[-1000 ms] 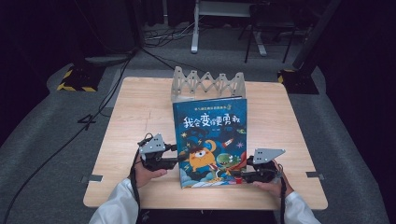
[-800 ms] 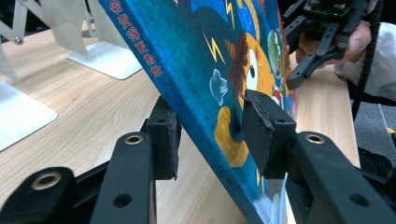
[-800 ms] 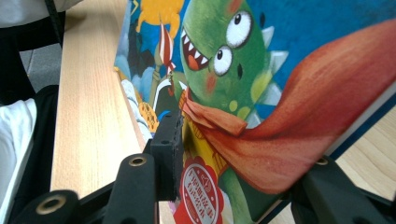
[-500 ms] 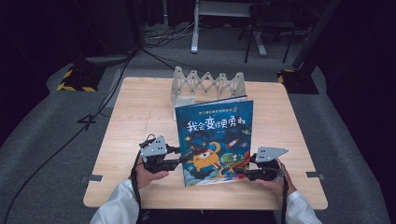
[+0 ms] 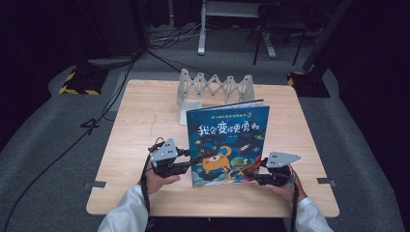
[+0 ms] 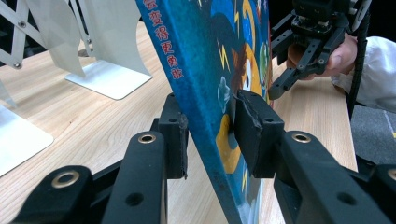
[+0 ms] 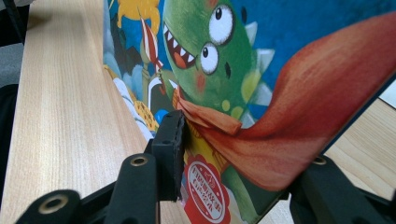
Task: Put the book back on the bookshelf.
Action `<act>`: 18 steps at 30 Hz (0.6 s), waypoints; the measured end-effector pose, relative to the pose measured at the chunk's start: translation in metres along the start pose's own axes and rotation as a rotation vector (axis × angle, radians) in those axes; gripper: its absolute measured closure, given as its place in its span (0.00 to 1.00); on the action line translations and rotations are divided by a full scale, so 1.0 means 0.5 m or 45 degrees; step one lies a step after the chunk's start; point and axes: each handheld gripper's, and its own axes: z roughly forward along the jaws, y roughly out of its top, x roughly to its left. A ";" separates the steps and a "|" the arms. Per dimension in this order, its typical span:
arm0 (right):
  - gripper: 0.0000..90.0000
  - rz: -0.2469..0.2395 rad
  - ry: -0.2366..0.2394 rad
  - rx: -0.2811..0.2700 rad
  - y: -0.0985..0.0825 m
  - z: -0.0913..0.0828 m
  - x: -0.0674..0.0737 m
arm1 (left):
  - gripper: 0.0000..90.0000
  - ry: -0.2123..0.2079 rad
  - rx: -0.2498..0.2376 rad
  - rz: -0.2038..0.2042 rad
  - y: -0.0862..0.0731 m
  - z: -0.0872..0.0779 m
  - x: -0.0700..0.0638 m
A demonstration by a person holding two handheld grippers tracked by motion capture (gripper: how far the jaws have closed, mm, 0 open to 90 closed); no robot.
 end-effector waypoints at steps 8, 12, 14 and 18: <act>0.68 -0.028 0.023 -0.018 -0.008 -0.005 -0.003 | 0.78 -0.101 -0.012 0.042 0.002 -0.006 -0.002; 0.69 -0.061 0.024 -0.023 -0.012 -0.008 0.000 | 0.77 -0.115 -0.008 0.044 0.004 0.000 -0.004; 0.69 -0.066 0.025 -0.025 -0.012 -0.008 0.000 | 0.74 -0.117 0.001 0.041 0.006 0.004 -0.006; 0.71 -0.094 0.030 -0.023 -0.013 -0.010 0.002 | 0.75 -0.126 -0.001 0.042 0.013 0.025 -0.011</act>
